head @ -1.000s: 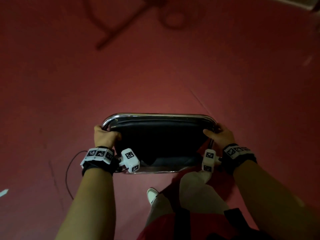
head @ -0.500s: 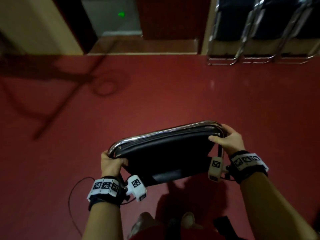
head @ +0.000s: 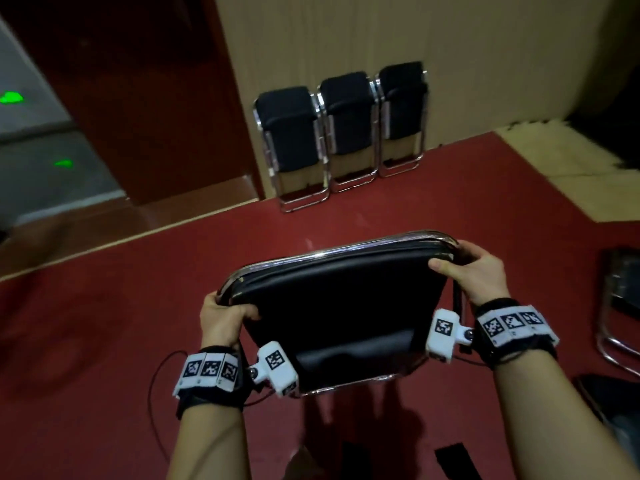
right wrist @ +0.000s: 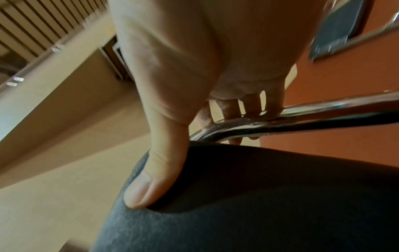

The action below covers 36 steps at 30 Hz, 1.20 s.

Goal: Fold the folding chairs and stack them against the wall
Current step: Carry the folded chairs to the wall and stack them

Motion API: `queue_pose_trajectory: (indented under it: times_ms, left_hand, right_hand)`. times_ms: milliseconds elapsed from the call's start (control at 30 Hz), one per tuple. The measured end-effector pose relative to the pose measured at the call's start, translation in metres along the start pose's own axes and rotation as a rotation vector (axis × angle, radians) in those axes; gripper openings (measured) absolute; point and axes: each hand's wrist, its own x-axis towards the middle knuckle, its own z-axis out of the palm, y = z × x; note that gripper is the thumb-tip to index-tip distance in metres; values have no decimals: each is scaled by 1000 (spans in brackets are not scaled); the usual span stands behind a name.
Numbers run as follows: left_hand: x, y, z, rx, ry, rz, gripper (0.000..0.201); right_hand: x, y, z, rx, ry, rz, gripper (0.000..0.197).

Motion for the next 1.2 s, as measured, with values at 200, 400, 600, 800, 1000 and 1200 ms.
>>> queue_pose_trajectory:
  times_ms: [200,400,600,800,1000,1200]
  left_hand:
    - [114,64,89,53,-203,18,56]
    - [206,100,198,101,-298,18,57]
    - [283,126,325,153,-294,-31,59]
    - [348,157,422,193,-225,-63,60]
    - [416,186,501,187,-216,-56,62]
    - [517,218,582,213,-233,-58,61]
  right_hand:
    - [71,-13,14,-4,223,4,49]
    - [168,-7,18,-55,332,44,42]
    - [309,0,17,-48,326,82,39]
    - [459,-16,21,-93,265,66,51]
    - [581,-11,37,-105,255,53,61]
    - [702,-3,85,-96,248,79,53]
